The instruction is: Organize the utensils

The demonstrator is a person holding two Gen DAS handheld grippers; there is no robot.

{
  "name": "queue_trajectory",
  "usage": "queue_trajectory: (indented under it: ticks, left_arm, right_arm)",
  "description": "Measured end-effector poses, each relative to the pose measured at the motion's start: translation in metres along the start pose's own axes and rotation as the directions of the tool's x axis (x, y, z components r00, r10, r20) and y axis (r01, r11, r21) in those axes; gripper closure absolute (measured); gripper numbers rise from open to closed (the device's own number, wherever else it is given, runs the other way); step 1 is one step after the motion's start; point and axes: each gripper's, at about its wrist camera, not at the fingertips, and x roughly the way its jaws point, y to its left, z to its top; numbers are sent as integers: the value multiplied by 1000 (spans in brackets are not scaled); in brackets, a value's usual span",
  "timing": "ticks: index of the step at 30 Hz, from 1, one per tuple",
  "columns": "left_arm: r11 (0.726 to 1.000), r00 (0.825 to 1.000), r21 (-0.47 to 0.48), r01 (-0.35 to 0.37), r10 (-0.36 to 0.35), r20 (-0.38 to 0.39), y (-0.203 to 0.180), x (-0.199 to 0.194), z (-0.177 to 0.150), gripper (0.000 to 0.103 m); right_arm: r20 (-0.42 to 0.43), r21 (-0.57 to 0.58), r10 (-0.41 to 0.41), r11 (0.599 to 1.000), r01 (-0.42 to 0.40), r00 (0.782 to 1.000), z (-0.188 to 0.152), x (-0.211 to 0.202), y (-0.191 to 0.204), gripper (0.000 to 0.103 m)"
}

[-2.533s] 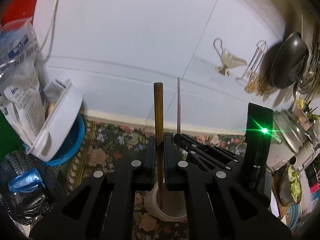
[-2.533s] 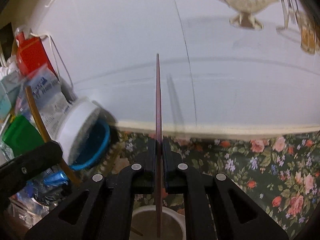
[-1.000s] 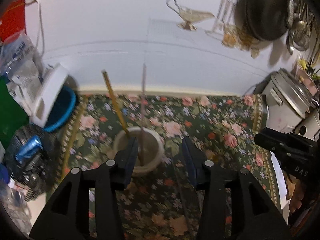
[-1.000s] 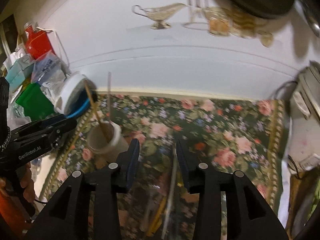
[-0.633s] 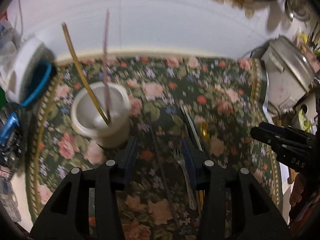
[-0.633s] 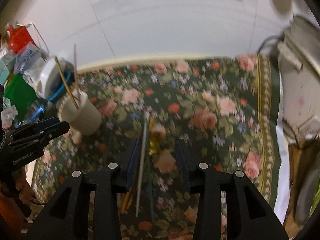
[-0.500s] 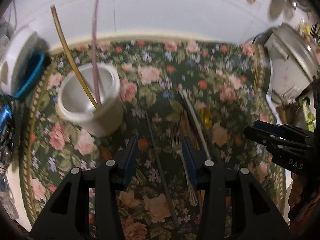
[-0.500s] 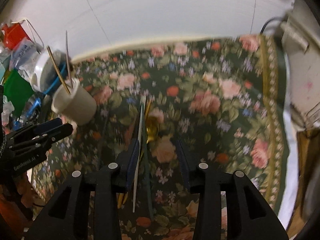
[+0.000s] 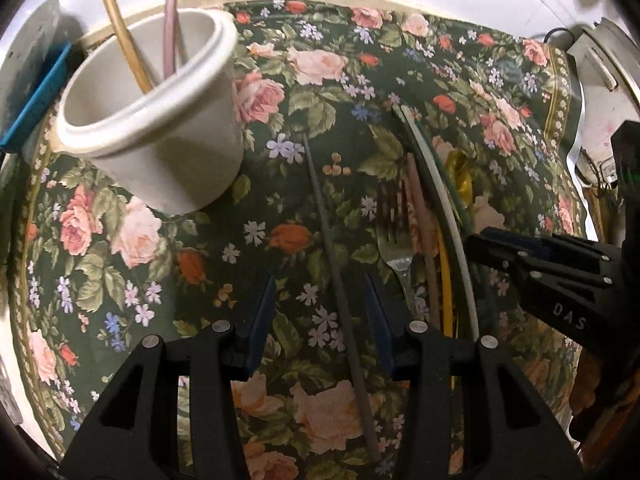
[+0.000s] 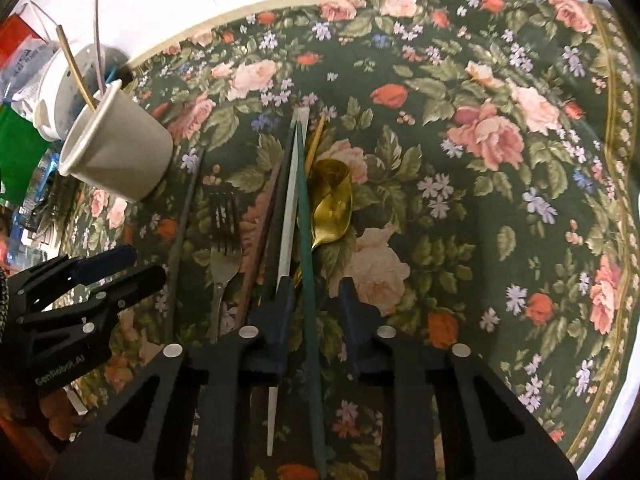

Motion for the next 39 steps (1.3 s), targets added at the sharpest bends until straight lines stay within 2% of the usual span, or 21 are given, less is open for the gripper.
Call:
queue_trajectory:
  ticks: [5,7,9,14,17,18,19,22,27,33,39]
  left_arm:
    - [1000,1000,-20,2,-2,-1,2,9,3,59]
    - [1000,1000,-19,5,-5,10,1,10,4,59]
    - [1000,1000,-13,2,-2,18,-1,10,5,61]
    - [1000,1000,19,-6,5,28,-10,14,8,75]
    - [999,999,5,34,-34,16,-10,16,10,90]
    - [998,998,1,55,-55,7,-11,17,11,97]
    - [997,997,-6,77,-77,-1,-11,18,11,100]
    - [993,993,-14,114,-115,-17,-16,21,12,100]
    - [993,994,44,106,-104,-38,-33,21,10,101]
    - [992,995,77,101,-103,17,-40,-3,5,101]
    - [988,988,90,122,-130,87,-42,-37,1,101]
  right_arm:
    - [5,16,15,1000,-16,1000,3,3,-2,87]
    - [9,14,21,1000,-21,1000,5,4,-1,94]
    - [6,20,42,999,-42,999,6,5,0,96]
    - [7,16,44,999,-44,999,9,8,3,97]
    - [17,27,52,998,-53,998,6,4,0,98]
    - [21,30,56,998,-57,998,5,1,-1,98]
    - [29,34,59,998,-60,998,3,-2,-3,98]
    - [52,42,58,997,-61,997,-1,-12,-5,98]
    - [95,58,51,997,-57,994,-7,-31,-11,98]
    - [142,77,28,996,-39,990,-16,-51,-17,98]
    - [182,80,17,996,-32,983,-22,-65,-16,98]
